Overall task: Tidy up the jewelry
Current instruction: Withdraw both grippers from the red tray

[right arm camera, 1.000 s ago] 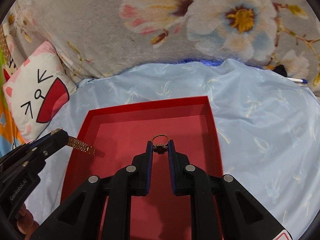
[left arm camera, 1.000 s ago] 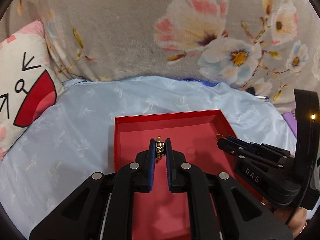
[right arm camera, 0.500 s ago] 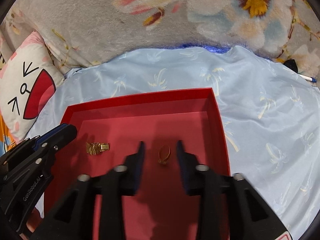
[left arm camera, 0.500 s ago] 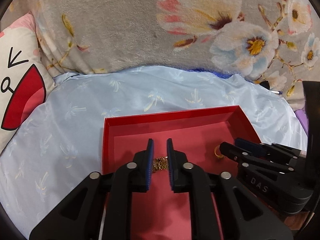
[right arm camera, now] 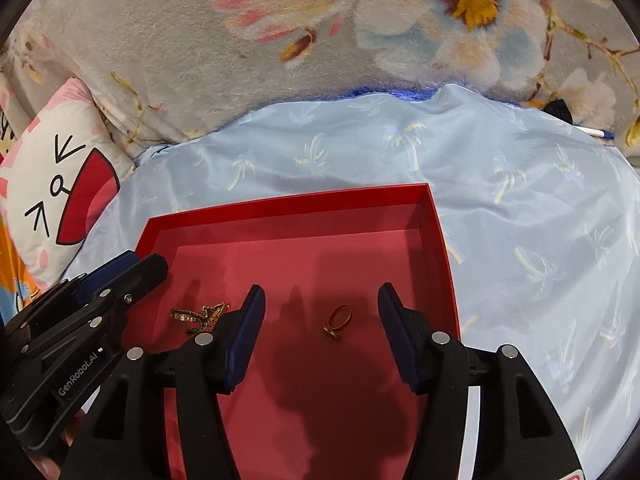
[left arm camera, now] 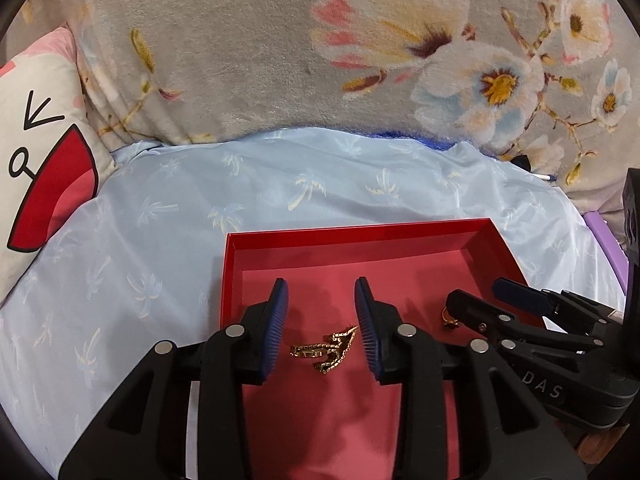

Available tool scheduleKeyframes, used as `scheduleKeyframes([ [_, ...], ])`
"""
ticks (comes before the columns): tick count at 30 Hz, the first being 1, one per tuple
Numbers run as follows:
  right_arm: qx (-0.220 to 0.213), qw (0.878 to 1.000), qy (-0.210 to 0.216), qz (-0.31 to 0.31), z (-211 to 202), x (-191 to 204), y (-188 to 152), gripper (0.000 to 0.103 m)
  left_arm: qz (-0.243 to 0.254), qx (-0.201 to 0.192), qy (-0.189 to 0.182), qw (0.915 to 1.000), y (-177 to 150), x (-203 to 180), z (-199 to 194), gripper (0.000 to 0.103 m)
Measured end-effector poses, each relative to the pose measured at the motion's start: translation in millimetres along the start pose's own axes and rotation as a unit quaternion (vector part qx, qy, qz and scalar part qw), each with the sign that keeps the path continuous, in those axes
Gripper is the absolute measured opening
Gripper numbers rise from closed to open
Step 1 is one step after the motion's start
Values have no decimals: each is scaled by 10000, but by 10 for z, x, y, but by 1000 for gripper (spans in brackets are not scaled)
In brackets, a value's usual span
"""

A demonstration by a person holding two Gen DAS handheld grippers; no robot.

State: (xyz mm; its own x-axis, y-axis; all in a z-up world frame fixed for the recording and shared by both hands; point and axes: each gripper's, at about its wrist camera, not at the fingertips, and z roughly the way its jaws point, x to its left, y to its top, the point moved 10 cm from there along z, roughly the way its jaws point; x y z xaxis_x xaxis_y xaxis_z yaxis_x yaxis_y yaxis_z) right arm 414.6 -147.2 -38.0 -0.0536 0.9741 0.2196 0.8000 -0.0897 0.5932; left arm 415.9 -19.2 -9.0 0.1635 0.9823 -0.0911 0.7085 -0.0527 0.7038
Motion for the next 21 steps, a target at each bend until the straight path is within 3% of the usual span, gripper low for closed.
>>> scheduleKeyframes([
  [5, -257, 9997, 38, 5, -322, 5, -107, 58, -136, -123, 24, 9998, -65, 41, -281, 35],
  [9, -563, 9981, -107, -221, -827, 12, -398, 62, -57, -431, 223, 9988, -211, 96, -775, 55],
  [13, -724, 9964, -293, -324, -1297, -97, -946, 64, 85, -555, 453, 9974, -532, 127, -1224, 58],
  [21, -478, 9986, -212, -31, -1843, -272, -2178, 64, -189, -261, 121, 9994, -1426, 61, -1710, 60],
])
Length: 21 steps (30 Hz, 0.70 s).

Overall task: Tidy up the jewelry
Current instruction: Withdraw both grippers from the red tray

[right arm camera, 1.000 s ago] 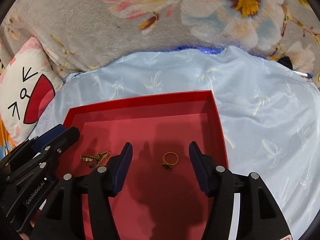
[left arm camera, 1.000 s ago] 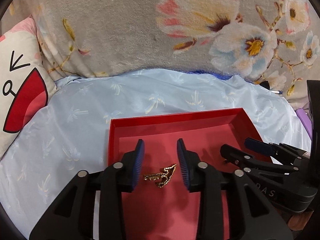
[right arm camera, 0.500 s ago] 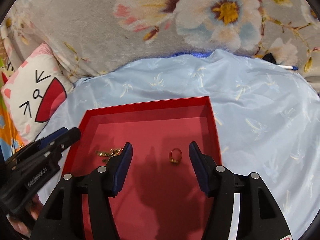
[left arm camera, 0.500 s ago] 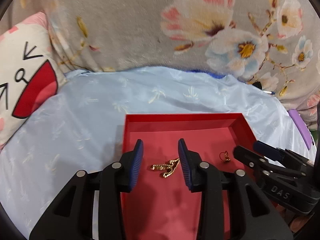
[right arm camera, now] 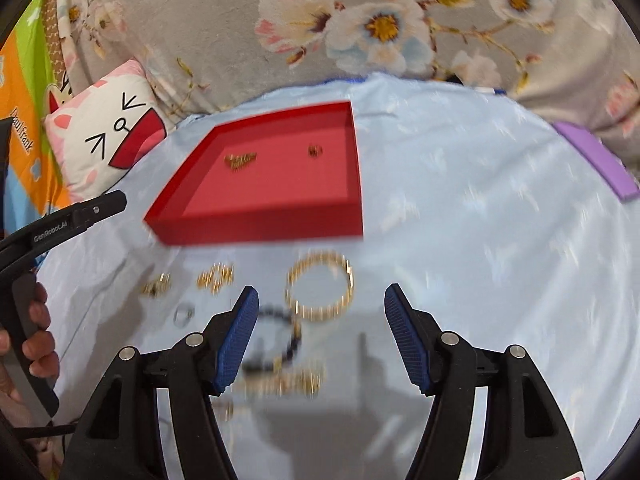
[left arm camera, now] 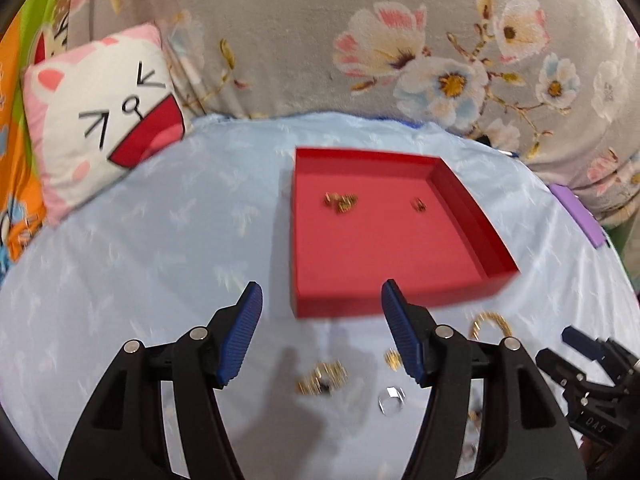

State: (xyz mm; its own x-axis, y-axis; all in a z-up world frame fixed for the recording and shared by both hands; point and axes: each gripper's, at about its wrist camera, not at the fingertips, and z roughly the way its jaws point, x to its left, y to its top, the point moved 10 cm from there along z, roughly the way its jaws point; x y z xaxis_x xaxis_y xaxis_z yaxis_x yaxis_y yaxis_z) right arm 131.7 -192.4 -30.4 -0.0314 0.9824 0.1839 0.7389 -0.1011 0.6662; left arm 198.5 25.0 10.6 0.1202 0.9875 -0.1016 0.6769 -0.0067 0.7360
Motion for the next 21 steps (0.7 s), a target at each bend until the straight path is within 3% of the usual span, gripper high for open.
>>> scheduleKeyframes([
  [6, 281, 9994, 72, 201, -171, -48, -566, 64, -23, 328, -229, 9992, -615, -187, -165, 60],
  [9, 398, 9989, 142, 207, -110, 32, -696, 64, -40, 336, -137, 9993, -800, -211, -228, 60],
  [14, 501, 9971, 450, 368, 49, 254, -765, 64, -250, 395, -115, 9988, -930, -135, -298, 60],
  [21, 436, 9978, 343, 356, 255, 438, -665, 63, -310, 408, -1, 9987, -965, 35, -373, 60],
])
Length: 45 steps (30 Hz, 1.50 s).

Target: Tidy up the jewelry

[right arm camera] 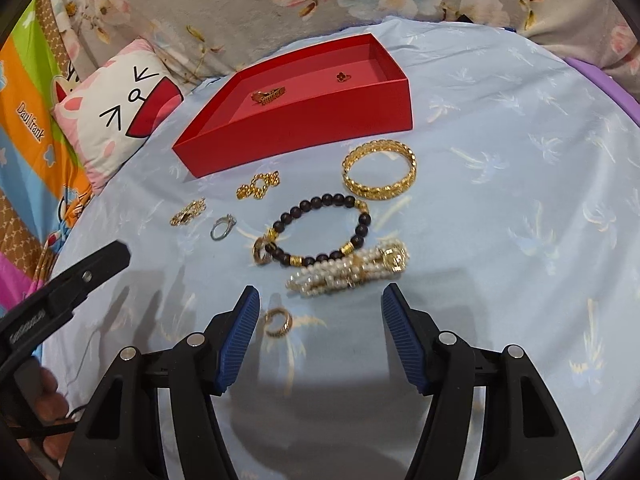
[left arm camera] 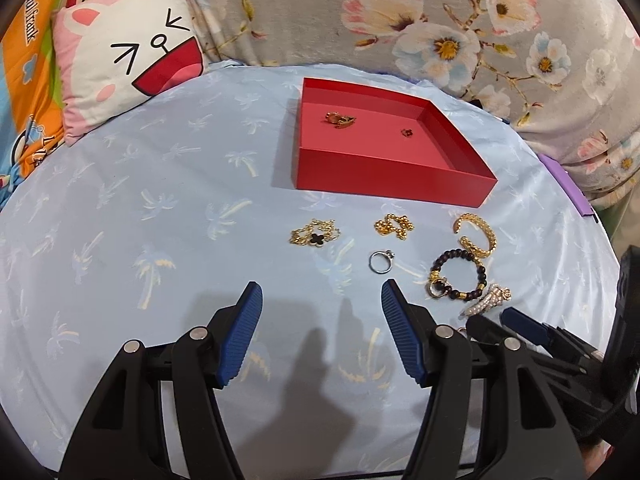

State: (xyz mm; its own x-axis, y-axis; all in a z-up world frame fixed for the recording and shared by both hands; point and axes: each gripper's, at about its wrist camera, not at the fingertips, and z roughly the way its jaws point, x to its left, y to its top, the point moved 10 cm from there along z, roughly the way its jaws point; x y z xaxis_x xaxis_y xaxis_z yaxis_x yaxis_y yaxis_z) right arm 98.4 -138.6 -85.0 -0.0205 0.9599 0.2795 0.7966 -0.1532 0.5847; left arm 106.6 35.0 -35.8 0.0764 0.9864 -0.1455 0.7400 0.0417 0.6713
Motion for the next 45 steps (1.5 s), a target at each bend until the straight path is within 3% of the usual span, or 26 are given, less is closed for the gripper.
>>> scheduleKeyframes([
  [3, -80, 9998, -151, -50, 55, -7, 67, 60, -53, 22, 36, 10000, -5, 65, -2, 60],
  [6, -97, 9993, -320, -188, 75, -23, 87, 49, -90, 27, 12, 10000, -11, 89, -9, 60],
  [11, -111, 9987, -464, -204, 49, -148, 85, 19, -59, 64, -90, 9999, -19, 21, 0, 60],
  [14, -100, 9992, -389, -85, 22, -245, 75, 10, 19, 111, -189, 9998, -38, -74, 19, 60],
  [24, -115, 9993, -318, 150, -169, -455, -69, 8, 109, 339, -537, 9979, -138, -402, 145, 60],
  [33, -143, 9993, -230, 246, -261, -532, -112, 8, 444, 481, -531, 9964, -192, -779, 416, 60],
  [41, -140, 9995, -180, 235, -260, -514, -108, 8, 367, 515, 45, 9980, -167, -473, 570, 60],
  [45, -144, 9995, -164, 235, -256, -501, -105, 8, 93, 479, -3, 9988, -115, -286, 506, 59],
])
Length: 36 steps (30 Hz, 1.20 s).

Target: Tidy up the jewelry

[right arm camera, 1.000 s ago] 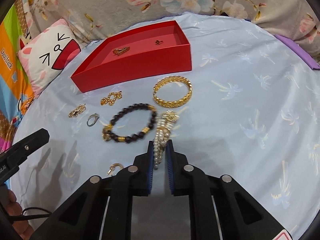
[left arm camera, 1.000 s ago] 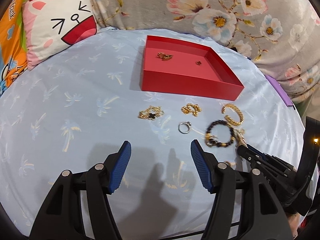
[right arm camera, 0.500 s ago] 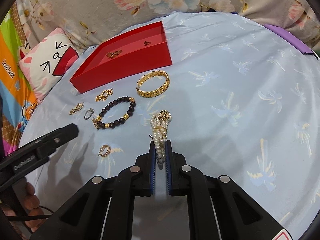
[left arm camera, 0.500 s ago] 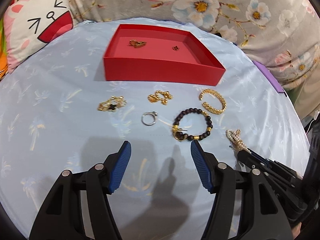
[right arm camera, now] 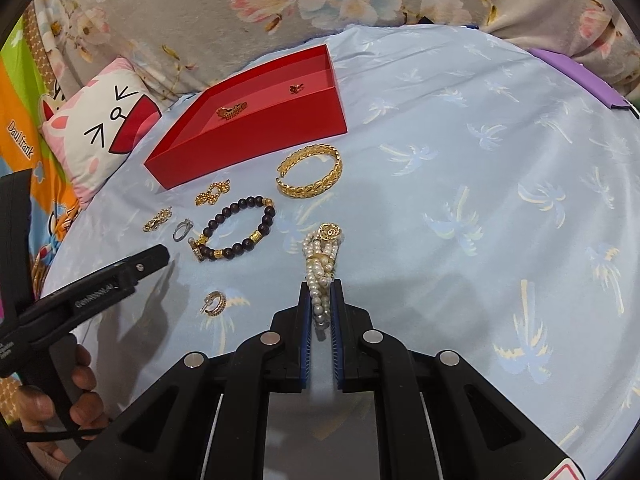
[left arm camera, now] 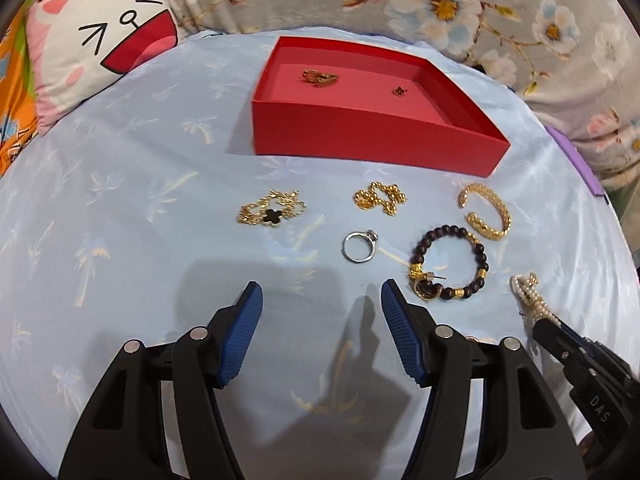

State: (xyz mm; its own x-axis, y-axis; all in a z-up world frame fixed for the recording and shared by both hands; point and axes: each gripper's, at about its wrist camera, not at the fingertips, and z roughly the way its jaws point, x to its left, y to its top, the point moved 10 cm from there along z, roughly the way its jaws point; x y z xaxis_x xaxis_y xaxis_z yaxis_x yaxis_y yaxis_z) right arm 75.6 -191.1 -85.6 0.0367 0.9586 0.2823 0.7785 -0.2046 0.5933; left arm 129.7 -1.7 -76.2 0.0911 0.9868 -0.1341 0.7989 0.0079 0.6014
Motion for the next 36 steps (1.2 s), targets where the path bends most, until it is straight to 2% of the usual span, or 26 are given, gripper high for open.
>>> scheduleKeyframes([
  [3, -8, 10000, 2, -6, 1, 13, 9, 8, 84, -83, -101, 9999, 37, -60, -64, 60],
  [8, -49, 10000, -14, -73, -30, 56, 39, 8, 352, -127, -374, 9986, 39, -372, -95, 60],
  [12, -74, 9999, -20, -78, -52, 55, 48, 8, 488, -58, -364, 9981, 5, -536, 14, 59],
  [17, -69, 9999, -6, -72, -53, 46, 46, 8, 470, 52, -374, 9982, -57, -574, 116, 46],
  [19, -69, 10000, 7, -59, -53, 47, 50, 8, 486, 66, -404, 9980, -61, -582, 120, 33],
  [25, -77, 10000, 32, -47, -57, 46, 42, 8, 459, 98, -536, 9975, -67, -569, 129, 9],
  [27, -86, 9999, 34, -51, -61, 45, 38, 8, 429, 117, -574, 9974, -74, -551, 123, 5],
  [30, -110, 9999, 45, -51, -82, 52, 39, 8, 362, 128, -643, 9972, -81, -511, 90, 5],
  [36, -135, 9999, 66, -59, -103, 65, 47, 8, 286, 58, -515, 9982, -77, -346, -16, 5],
])
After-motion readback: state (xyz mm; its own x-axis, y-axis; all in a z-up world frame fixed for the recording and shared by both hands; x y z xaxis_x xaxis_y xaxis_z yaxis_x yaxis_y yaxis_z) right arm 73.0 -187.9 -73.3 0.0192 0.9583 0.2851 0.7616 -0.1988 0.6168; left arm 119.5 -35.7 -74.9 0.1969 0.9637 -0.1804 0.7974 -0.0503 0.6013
